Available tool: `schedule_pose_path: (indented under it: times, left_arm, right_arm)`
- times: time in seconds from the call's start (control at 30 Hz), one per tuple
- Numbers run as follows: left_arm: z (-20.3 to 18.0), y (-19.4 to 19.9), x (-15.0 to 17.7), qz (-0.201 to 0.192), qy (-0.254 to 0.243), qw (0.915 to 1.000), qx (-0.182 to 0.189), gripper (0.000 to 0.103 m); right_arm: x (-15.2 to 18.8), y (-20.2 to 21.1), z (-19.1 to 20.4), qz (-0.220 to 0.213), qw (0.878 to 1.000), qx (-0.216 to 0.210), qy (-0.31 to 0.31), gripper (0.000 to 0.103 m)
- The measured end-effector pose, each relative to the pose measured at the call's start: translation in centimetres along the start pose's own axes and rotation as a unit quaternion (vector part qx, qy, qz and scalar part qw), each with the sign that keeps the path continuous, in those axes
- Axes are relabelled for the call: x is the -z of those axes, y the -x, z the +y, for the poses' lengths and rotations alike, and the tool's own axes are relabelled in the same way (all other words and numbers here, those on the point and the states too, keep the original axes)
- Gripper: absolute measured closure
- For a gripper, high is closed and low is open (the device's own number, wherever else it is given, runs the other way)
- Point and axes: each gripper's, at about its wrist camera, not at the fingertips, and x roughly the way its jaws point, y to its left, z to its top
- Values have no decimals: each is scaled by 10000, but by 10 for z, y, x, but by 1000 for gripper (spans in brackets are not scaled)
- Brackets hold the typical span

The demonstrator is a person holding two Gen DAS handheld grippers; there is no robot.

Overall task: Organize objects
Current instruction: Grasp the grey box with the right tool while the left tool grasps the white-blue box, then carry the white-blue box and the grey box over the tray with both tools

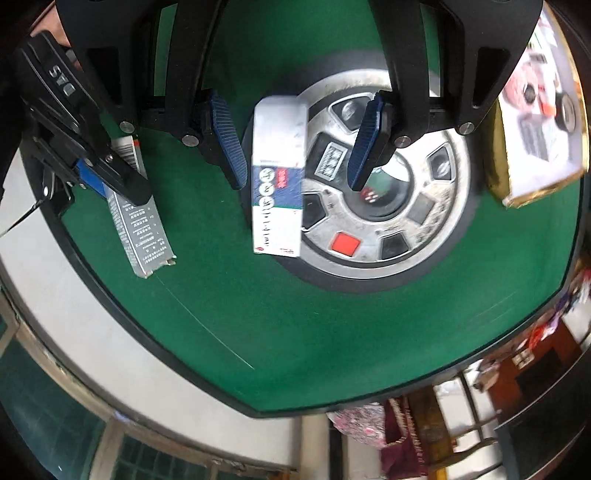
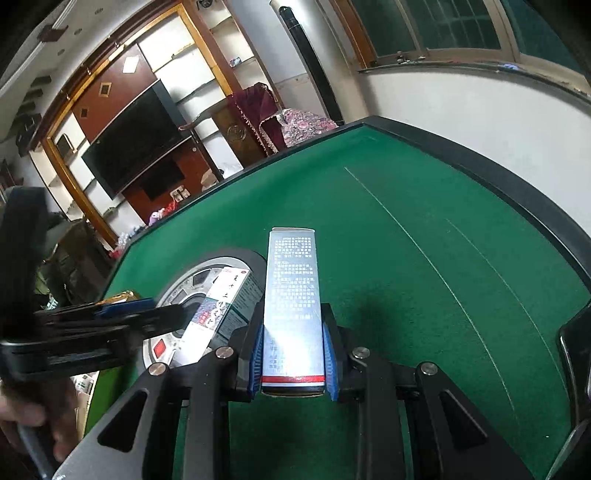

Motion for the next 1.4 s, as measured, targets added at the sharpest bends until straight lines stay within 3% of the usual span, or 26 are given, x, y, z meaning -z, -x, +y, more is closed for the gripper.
schedule_pose_path:
  times: [0.27,0.3,0.33,0.47,0.7,0.87,1.1,1.4]
  left_arm:
    - [-20,-33,-10,191,-275,9992,-208,46]
    - [-19,-36,-9,143,-230,9994,-217,48]
    - [-17,-38,-9,89,-148,9996,-226,67]
    - [-11,-38,2,-57,24,9998,-184,70]
    - [8,-9,60,-385,214,9989,-151,70]
    - [20,17,107,-704,223,9967,-330,70]
    - [30,64,163,-1429,72,9864,-815,70]
    - [53,94,178,-2175,128,9663,-1371,70]
  right_arm:
    - [-5,-1,-5,27,9998,-39,-204,76]
    - [-6,-1,-5,28,9998,-26,-202,76]
    - [-6,-1,-4,31,9998,-17,-196,76]
    - [-6,-4,-3,73,9998,16,-181,76]
    - [-2,-5,6,111,9999,45,-3,76]
    - [8,-11,28,246,9989,59,400,76]
    - [31,-13,79,290,9930,-249,1120,76]
    - [56,3,122,112,9859,-407,1617,77]
